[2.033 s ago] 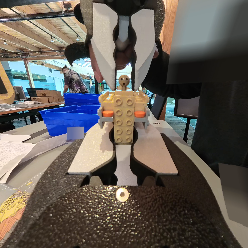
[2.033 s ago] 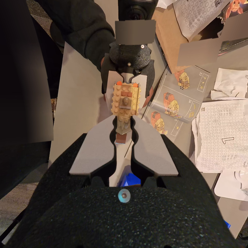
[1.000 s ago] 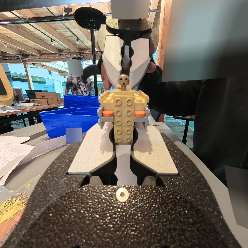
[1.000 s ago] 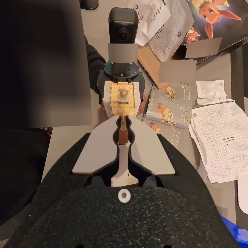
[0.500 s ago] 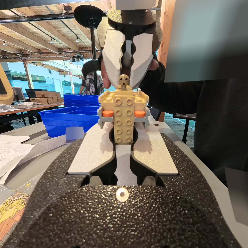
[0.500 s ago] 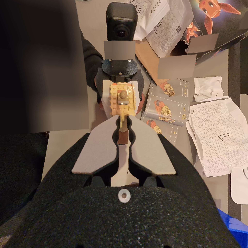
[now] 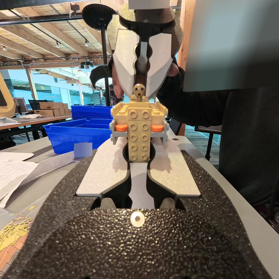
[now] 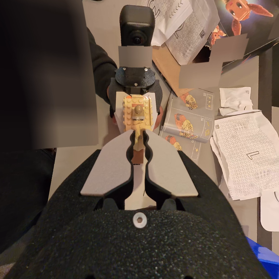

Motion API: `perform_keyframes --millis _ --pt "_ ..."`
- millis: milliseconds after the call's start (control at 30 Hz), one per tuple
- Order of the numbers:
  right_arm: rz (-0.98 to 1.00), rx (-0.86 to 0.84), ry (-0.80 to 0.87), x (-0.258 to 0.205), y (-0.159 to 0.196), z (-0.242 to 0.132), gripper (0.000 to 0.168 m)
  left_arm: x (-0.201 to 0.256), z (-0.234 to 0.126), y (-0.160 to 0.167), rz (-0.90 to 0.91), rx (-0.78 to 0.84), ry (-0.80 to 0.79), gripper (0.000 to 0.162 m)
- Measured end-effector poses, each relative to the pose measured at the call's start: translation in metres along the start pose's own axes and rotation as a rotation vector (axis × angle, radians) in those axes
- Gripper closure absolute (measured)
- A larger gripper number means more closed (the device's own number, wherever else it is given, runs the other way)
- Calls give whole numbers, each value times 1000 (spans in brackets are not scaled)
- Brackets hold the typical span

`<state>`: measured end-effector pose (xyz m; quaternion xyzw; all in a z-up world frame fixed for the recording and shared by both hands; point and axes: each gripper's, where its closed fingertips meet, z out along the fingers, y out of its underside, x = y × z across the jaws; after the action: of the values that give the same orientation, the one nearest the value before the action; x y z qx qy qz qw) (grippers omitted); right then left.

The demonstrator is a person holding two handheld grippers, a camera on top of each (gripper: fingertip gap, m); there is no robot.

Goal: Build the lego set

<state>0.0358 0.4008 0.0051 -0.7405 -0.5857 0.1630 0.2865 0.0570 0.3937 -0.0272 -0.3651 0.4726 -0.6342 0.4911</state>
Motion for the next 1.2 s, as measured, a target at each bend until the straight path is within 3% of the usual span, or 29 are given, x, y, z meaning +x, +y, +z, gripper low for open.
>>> perform_keyframes --millis 633,1200 --pt "28 -18 28 -3 1 0 156 1 1 1 12 -8 -2 144" --pt "55 -156 103 -1 7 2 156 -9 1 6 158 -72 -138 144"
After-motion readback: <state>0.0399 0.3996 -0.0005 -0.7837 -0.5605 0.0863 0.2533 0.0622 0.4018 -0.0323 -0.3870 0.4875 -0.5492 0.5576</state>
